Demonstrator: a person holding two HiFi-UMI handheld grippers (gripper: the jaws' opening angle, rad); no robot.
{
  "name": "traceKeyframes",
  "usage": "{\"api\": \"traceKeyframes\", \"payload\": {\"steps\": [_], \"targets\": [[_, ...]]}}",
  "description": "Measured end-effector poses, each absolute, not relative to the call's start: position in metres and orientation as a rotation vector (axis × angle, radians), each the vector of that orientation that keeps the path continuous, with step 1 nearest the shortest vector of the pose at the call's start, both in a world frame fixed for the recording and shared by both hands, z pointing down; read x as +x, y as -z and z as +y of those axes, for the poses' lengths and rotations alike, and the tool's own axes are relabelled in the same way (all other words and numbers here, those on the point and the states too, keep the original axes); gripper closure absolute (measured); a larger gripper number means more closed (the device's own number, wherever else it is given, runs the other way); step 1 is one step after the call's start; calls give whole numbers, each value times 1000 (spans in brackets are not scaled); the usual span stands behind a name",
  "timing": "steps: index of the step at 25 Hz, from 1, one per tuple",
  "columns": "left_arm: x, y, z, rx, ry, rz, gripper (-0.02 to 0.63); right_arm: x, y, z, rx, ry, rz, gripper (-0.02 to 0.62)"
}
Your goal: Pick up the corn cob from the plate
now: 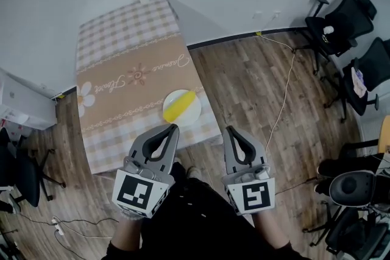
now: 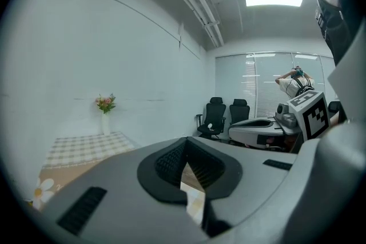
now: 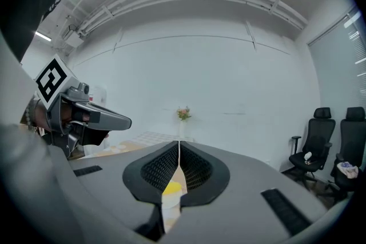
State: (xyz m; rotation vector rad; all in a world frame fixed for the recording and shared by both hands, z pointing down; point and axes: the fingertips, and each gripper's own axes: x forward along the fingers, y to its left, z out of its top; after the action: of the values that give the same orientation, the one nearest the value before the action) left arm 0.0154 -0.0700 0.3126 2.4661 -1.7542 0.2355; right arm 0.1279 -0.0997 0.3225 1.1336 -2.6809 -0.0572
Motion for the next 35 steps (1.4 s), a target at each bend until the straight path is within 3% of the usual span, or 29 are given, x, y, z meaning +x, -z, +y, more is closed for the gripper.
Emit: {"api": "traceKeyframes", "payload": {"steps": [29,35], "targets": [[-9,-401,-168,2428,-404,-1439,587,103,-354,-134,1297,-56,-2518,552],[-11,-430,-184,2407,-467,-1372,529,103,-360,-137,1317,-75,-2479,552]]}}
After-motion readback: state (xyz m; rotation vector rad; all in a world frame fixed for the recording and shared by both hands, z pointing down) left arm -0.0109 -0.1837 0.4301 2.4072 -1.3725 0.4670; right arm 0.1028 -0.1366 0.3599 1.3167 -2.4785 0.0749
